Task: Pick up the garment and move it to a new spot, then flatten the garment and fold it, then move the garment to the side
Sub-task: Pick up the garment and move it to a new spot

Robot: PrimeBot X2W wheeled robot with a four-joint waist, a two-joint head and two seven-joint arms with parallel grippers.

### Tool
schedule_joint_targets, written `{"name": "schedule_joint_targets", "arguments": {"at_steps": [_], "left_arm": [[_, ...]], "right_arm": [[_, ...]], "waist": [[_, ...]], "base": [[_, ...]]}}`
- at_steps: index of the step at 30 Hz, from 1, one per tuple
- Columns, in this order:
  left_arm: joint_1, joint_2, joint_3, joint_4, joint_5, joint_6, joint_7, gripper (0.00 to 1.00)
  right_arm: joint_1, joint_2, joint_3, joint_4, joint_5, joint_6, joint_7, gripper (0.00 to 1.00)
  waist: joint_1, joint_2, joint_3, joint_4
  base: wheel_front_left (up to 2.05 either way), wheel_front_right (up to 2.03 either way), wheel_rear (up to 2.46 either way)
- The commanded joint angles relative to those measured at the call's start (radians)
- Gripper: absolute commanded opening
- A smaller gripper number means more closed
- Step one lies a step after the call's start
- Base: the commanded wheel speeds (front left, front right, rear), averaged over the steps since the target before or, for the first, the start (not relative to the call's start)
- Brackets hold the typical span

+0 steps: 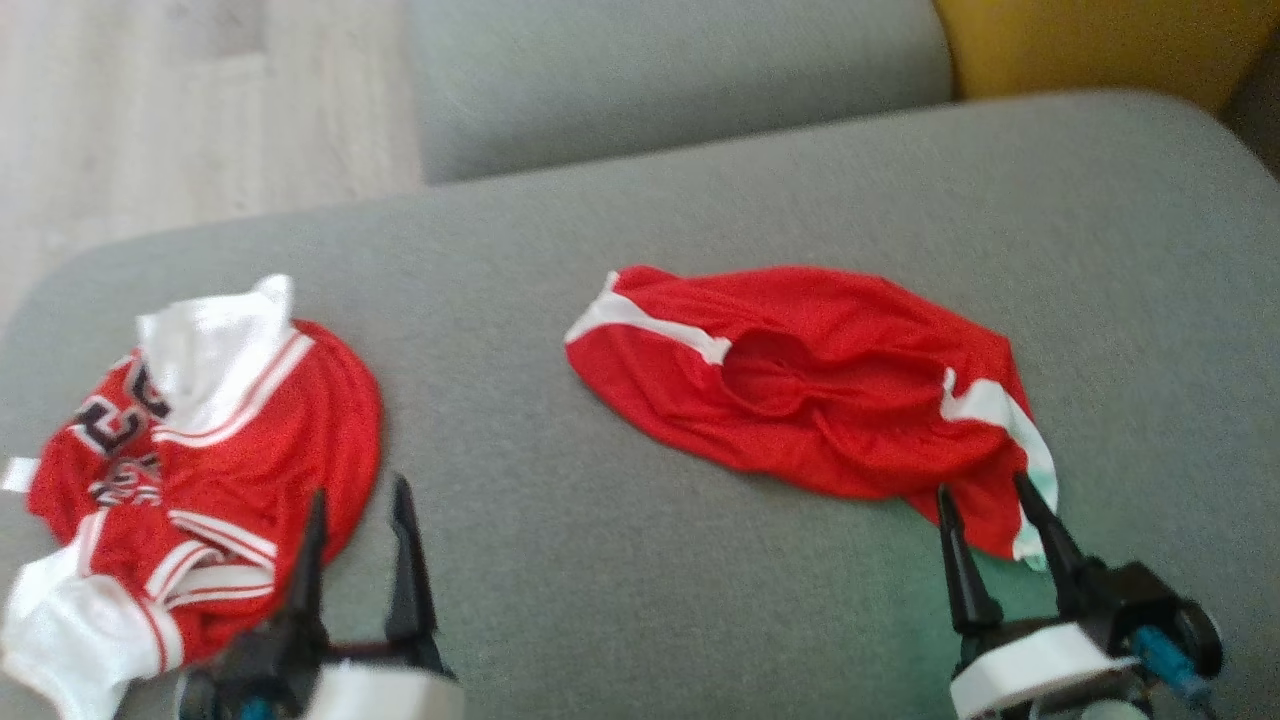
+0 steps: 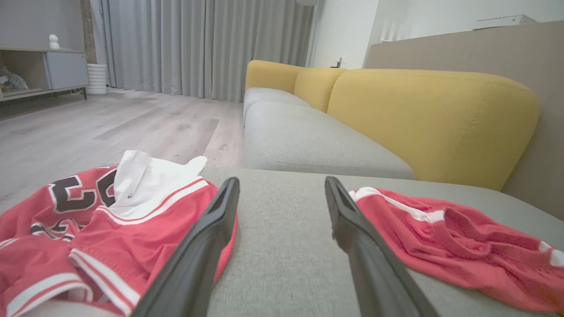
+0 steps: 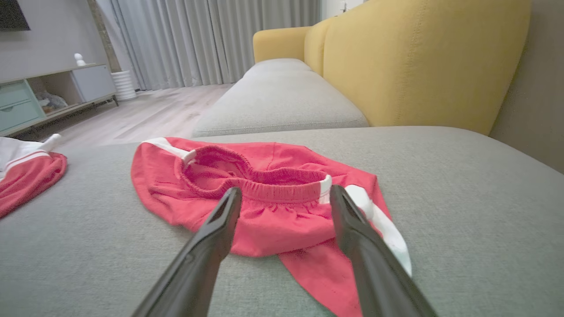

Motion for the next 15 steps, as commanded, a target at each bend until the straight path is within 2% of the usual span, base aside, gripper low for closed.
{"name": "schedule_joint_targets", "arguments": {"at_steps": [1,8,15], "left_arm": [[0.016,0.002,0.002,-0.053,0.022,0.018,-0.008,1.00],[0.145,0.001,-0.038,-0.080,0.075,0.080,-0.008,1.00],[0.179,0.001,-0.038,-0.058,0.080,0.095,-0.008,1.00]], "right_arm": [[-0.001,-0.004,0.023,-0.030,-0.005,0.007,-0.011,1.00],[0.048,-0.004,0.069,-0.024,0.046,0.007,-0.011,1.00],[0.056,-0.004,0.092,-0.026,0.059,0.007,-0.011,1.00]], "waist": [[0.0002,0.0000,-0.083,0.075],[0.0002,0.0000,-0.133,0.108],[0.0002,0.0000,-0.150,0.125]], "base": [[0.00,0.00,0.00],[0.00,0.00,0.00],[0.00,0.00,0.00]]}}
